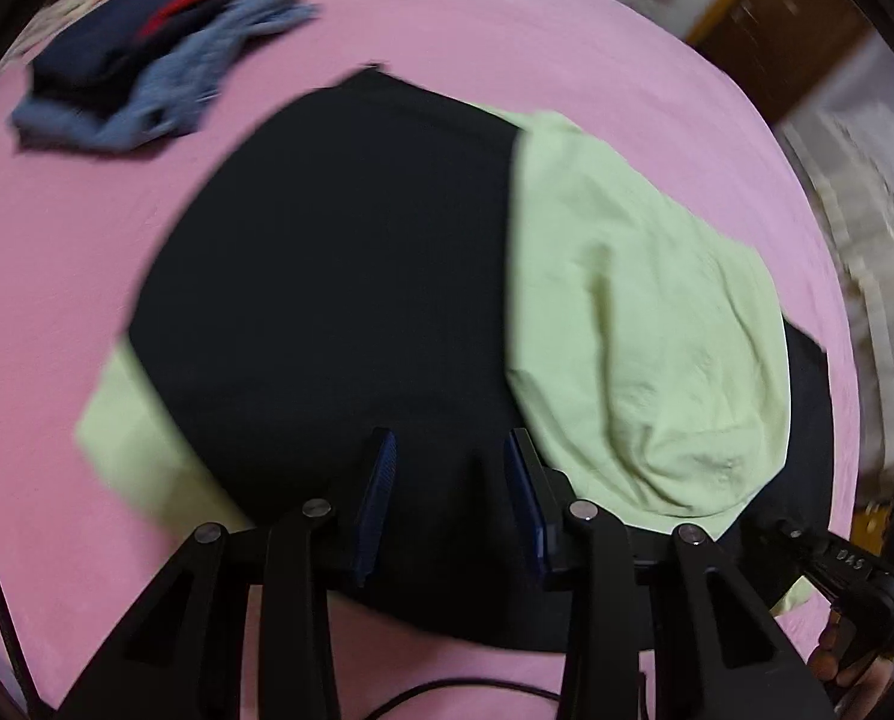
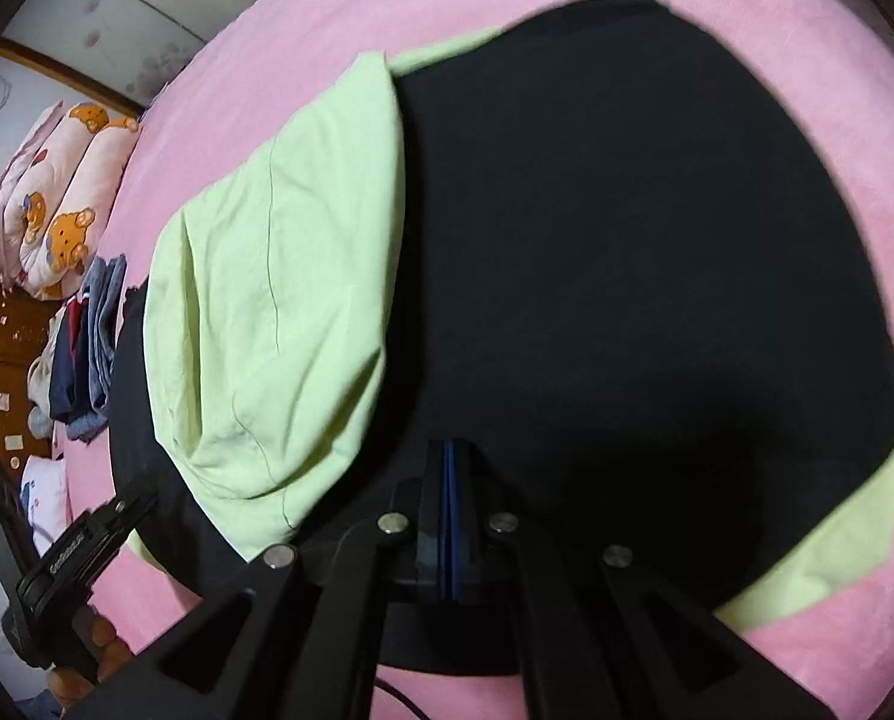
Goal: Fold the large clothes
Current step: 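Release the hood and smooth it flat with both grippers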
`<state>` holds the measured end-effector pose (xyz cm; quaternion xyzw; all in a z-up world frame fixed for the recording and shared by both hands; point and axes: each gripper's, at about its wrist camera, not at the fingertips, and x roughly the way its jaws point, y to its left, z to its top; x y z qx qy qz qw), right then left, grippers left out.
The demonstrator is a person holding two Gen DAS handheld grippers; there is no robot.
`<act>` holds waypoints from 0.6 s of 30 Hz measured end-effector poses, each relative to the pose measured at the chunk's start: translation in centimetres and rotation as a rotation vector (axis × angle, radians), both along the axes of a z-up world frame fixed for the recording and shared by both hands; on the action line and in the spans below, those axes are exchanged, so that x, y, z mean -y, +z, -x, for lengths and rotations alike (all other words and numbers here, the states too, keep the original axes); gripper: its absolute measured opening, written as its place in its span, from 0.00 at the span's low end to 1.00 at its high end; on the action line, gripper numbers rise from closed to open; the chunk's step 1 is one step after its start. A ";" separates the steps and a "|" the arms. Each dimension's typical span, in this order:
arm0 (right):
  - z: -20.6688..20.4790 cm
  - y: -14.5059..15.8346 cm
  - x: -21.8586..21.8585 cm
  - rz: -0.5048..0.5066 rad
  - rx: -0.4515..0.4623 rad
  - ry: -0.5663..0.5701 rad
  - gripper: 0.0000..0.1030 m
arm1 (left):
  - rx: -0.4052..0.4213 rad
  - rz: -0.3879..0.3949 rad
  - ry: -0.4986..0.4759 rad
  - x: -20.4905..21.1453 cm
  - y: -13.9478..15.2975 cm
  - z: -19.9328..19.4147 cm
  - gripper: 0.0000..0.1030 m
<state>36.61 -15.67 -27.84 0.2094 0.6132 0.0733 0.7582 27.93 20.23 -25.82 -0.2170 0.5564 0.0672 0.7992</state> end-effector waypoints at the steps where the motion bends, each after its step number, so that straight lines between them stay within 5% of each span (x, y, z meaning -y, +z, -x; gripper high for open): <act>1: 0.1 0.5 0.1 -0.002 0.024 -0.007 0.01 | -0.006 0.003 0.019 -1.0 0.1 0.5 0.35; 9: -2.1 4.9 -3.5 -0.069 0.217 -0.040 0.01 | -0.054 0.045 0.191 -5.3 -0.4 4.7 0.35; 18: -4.4 2.4 -9.2 -0.024 0.145 0.014 0.01 | -0.088 0.139 0.303 -5.7 -2.1 7.8 0.35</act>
